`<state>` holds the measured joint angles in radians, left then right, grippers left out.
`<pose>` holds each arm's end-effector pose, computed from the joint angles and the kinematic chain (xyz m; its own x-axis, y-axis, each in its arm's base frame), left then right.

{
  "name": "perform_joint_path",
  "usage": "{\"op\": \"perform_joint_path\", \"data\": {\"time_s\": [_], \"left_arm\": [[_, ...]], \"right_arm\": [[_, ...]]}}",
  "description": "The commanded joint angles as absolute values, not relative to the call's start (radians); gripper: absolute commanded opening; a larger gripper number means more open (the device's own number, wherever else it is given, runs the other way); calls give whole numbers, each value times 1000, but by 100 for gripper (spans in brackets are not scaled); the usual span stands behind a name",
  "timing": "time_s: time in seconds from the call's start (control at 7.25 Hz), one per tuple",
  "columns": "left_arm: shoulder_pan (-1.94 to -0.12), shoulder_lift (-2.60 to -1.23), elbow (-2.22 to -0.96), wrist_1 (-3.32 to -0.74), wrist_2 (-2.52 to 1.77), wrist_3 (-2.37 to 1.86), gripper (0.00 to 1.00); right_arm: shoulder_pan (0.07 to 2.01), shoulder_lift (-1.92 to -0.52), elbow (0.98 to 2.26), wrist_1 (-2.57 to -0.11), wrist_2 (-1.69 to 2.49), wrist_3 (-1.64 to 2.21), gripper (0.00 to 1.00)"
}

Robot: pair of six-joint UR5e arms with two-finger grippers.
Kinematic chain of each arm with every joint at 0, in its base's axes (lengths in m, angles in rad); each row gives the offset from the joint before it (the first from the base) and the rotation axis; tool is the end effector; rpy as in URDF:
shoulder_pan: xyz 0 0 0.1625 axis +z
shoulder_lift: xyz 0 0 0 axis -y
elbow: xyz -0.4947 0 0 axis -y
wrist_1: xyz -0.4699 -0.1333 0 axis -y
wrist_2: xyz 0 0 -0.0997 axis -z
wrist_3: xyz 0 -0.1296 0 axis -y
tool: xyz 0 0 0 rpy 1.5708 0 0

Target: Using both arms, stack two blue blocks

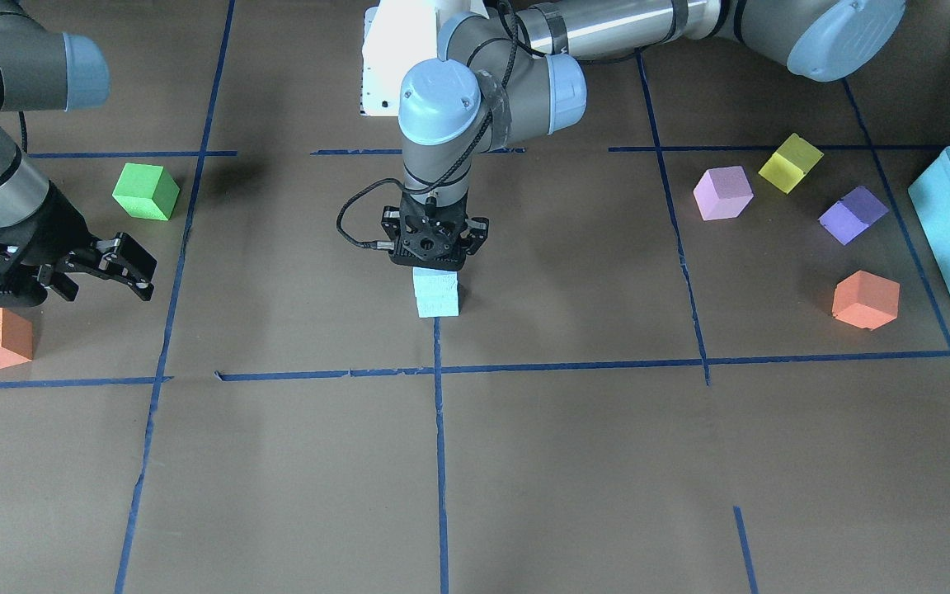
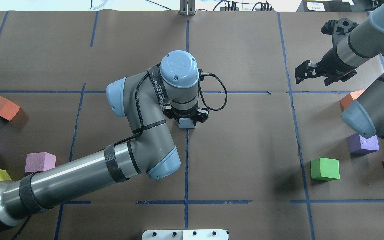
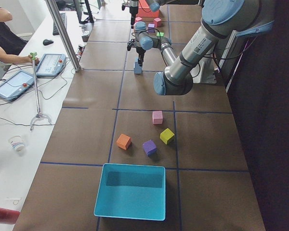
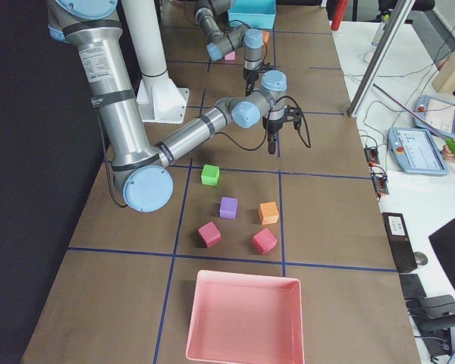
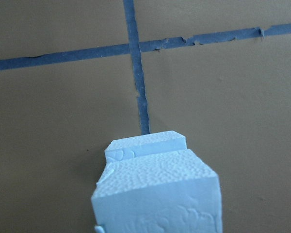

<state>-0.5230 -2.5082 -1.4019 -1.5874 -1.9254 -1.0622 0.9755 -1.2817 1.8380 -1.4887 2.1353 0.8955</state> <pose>0.7295 -0.5225 0.1442 0.6597 0.1467 -0.7370 -0.0750 0.9887 0.1297 -0.3314 -0.6034 0.4171 0.6770 0.0578 0.7337 -0.1250 0.9915 0.0372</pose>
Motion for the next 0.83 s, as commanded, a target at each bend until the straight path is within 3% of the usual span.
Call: {"op": "perform_joint_path", "data": {"time_s": [0.0,0.14,0.28,0.41,0.69], "left_arm": [[-522,-2508,-1404,-1591,-1921,-1058,91],[-522,-2507,-1414,-1589,-1922,-1061,100],[-526,-2507,-1434,-1585,-1919,-1062,100],[-544,-2499,-1509,-1557,-1922,-1063,100],[-598,-2452,-1773,-1392,-1921,-1062,100]], "right_arm": [[973,-1281,1829,-1485,2135,894,100],[973,-1281,1825,-1485,2135,894,100],[971,-1279,1825,-1485,2135,894,100],[973,-1279,1825,-1485,2135,894,100],[973,-1281,1825,-1485,2135,893,100]]}}
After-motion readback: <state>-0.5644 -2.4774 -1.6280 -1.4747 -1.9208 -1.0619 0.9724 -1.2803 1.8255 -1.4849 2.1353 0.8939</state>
